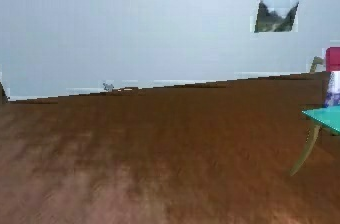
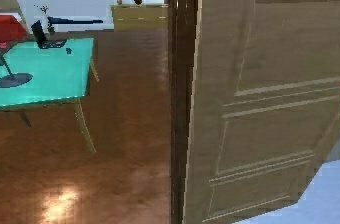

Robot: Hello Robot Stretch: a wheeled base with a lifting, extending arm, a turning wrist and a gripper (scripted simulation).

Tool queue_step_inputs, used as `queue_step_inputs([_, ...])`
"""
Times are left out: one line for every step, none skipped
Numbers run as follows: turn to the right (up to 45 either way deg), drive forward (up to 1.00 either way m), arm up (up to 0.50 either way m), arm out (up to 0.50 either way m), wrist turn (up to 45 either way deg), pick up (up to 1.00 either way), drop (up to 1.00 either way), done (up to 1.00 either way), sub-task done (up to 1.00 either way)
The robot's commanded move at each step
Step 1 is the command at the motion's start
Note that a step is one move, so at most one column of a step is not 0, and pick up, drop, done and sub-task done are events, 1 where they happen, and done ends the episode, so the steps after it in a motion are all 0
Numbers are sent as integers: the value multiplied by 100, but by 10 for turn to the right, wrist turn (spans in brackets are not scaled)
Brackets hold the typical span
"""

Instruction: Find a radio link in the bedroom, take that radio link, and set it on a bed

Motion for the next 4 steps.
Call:
queue_step_inputs([120, 0, 0, 0, 0, 0, 0, 0, 0])
queue_step_inputs([0, 100, 0, 0, 0, 0, 0, 0, 0])
queue_step_inputs([60, 0, 0, 0, 0, 0, 0, 0, 0])
queue_step_inputs([0, 70, 0, 0, 0, 0, 0, 0, 0])
